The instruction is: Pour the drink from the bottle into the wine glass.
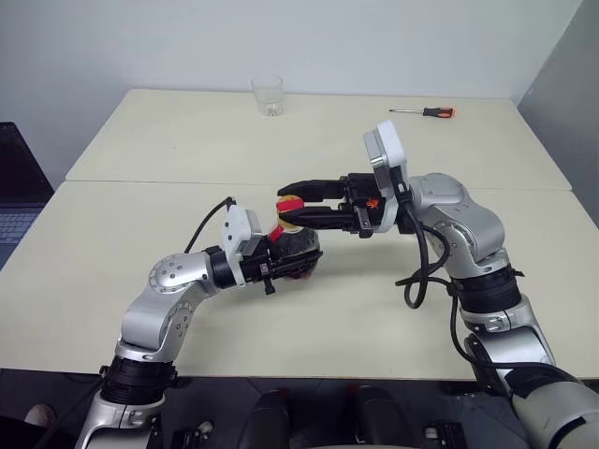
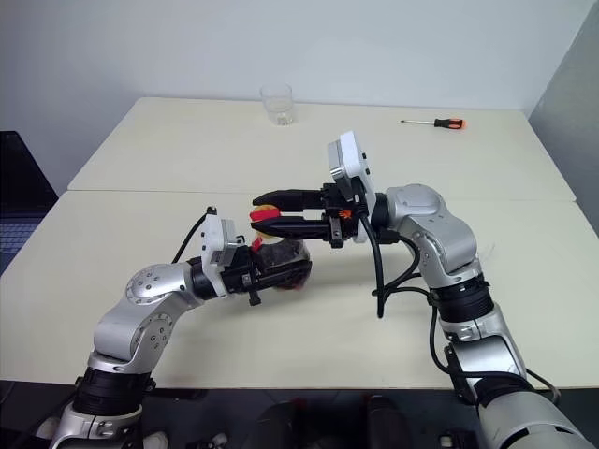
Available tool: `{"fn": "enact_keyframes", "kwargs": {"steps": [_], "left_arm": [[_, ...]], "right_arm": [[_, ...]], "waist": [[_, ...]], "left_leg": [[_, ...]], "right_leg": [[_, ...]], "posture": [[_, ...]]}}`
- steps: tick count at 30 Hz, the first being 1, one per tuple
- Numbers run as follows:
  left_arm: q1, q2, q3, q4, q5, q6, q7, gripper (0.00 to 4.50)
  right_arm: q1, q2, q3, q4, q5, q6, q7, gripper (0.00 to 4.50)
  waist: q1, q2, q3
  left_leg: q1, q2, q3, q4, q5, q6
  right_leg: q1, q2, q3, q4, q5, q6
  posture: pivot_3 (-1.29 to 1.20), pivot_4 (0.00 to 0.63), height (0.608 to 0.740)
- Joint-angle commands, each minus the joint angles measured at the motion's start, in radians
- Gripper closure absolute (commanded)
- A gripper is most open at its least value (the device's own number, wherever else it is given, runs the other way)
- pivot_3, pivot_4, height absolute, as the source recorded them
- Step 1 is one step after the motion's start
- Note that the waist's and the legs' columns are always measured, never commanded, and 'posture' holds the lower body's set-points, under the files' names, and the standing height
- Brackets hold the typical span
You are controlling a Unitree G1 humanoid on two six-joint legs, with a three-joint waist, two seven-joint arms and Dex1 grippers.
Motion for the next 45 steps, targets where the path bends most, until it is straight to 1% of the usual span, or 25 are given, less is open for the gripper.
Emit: {"fn": "enact_keyframes", "kwargs": {"steps": [1,3,7,10,15,22,31,39,45], "left_arm": [[0.001,0.008,0.011,-0.007,-0.010,0.002,0.001,2.55],[0.003,0.010,0.012,-0.007,-0.011,0.002,0.000,2.55],[0.007,0.015,0.010,-0.009,-0.014,0.003,-0.011,2.55],[-0.003,0.009,0.005,-0.004,-0.012,0.002,-0.009,2.55],[-0.011,0.007,0.008,0.004,-0.009,-0.003,-0.004,2.55],[-0.011,0.014,0.026,0.007,-0.006,-0.003,0.011,2.55],[-0.025,0.009,0.061,0.001,-0.013,0.011,0.083,2.55],[-0.028,-0.006,0.100,-0.024,-0.027,0.041,0.164,2.55],[-0.006,-0.022,0.083,-0.052,-0.032,0.044,0.176,2.55]], "right_arm": [[-0.053,-0.004,-0.062,-0.022,0.012,-0.061,0.000,3.30],[-0.066,-0.012,-0.069,-0.016,0.016,-0.064,0.008,3.30],[-0.081,-0.045,-0.049,-0.021,0.009,-0.100,0.099,3.30],[-0.086,-0.051,-0.042,-0.005,-0.001,-0.113,0.117,3.30],[-0.088,-0.041,-0.049,0.016,-0.012,-0.117,0.089,3.30],[-0.061,-0.046,-0.057,-0.011,-0.011,-0.091,0.038,3.30],[0.014,-0.095,-0.122,-0.110,-0.010,-0.007,-0.133,3.30],[0.192,-0.192,-0.225,-0.277,-0.040,0.086,-0.358,3.30],[0.349,-0.230,-0.357,-0.344,-0.069,0.149,-0.559,3.30]], "waist": [[0.000,0.000,0.000],[0.000,0.000,0.000],[0.000,0.000,0.000],[0.000,0.000,0.000],[0.000,0.000,0.000],[0.000,0.000,0.000],[0.001,0.000,0.000],[0.003,0.000,0.000],[0.003,0.000,0.000]], "left_leg": [[0.000,0.000,0.000,0.000,0.000,0.000],[0.000,0.000,0.000,0.000,0.000,0.000],[0.000,0.000,0.000,0.000,0.000,0.000],[0.000,0.000,0.000,0.000,0.000,0.000],[0.000,0.000,0.000,0.000,0.000,0.000],[0.000,0.000,0.000,0.000,0.000,0.000],[0.000,0.000,-0.001,0.000,0.000,0.000],[-0.001,0.000,0.000,0.000,0.000,0.000],[-0.001,0.000,0.000,0.000,0.000,0.000]], "right_leg": [[0.000,0.000,0.000,0.000,0.000,0.000],[0.000,0.000,0.000,0.000,0.000,0.000],[0.000,0.000,0.000,0.000,0.000,0.000],[0.000,0.000,0.000,0.000,0.000,0.000],[0.000,0.000,0.000,0.000,0.000,0.000],[0.000,0.000,0.000,0.000,0.000,0.000],[0.000,0.000,0.000,0.000,0.000,0.000],[0.000,-0.001,0.001,0.000,0.000,0.000],[0.000,-0.001,0.001,0.000,0.000,0.000]], "posture": [[0.00,0.150,0.740],[0.00,0.150,0.740],[0.00,0.150,0.740],[0.00,0.150,0.740],[0.00,0.150,0.740],[0.00,0.150,0.740],[0.00,0.150,0.740],[0.00,0.150,0.740],[0.00,0.150,0.740]]}}
